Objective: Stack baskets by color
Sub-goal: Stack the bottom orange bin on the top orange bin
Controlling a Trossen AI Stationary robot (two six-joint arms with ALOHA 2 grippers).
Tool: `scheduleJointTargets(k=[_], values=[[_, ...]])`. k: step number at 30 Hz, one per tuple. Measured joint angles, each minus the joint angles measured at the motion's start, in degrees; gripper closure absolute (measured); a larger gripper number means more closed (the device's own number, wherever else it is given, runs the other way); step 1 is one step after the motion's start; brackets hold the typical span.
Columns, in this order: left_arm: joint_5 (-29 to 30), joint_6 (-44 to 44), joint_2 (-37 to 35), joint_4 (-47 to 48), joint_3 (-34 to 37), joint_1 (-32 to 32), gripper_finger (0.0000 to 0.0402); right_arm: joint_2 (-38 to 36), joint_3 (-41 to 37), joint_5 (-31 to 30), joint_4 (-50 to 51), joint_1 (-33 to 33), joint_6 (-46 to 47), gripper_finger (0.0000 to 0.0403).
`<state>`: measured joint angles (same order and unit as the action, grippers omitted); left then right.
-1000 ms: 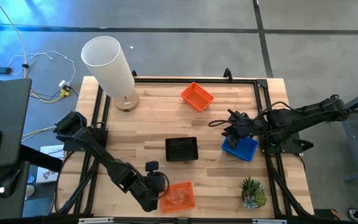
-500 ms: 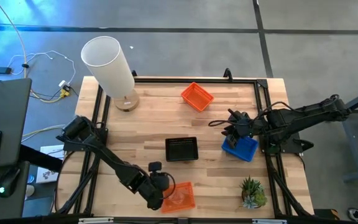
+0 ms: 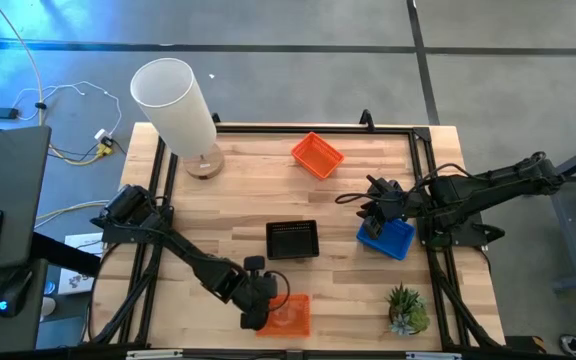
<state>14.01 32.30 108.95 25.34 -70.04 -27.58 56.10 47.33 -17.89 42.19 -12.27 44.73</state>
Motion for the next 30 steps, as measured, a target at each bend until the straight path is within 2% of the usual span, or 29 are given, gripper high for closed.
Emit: scheduleJointTargets(k=[10, 22, 30], values=[[-0.76, -2.11, -1.47, 0.09, -0.04, 1.02, 0.0400, 0.14, -0.02, -0.18, -0.02, 0.00, -0.20, 0.0290], [-2.58, -6.01, -8.56, 0.58, -0.09, 3.54, 0.0401, 0.22, -0.04, -0.76, -0.04, -0.73, -0.20, 0.0290], [-3.42, -10.58, -12.19, 0.55, -0.13, 7.71, 0.0401, 0.22, -0.04, -0.81, -1.65, -1.73, -0.36, 0.0290]])
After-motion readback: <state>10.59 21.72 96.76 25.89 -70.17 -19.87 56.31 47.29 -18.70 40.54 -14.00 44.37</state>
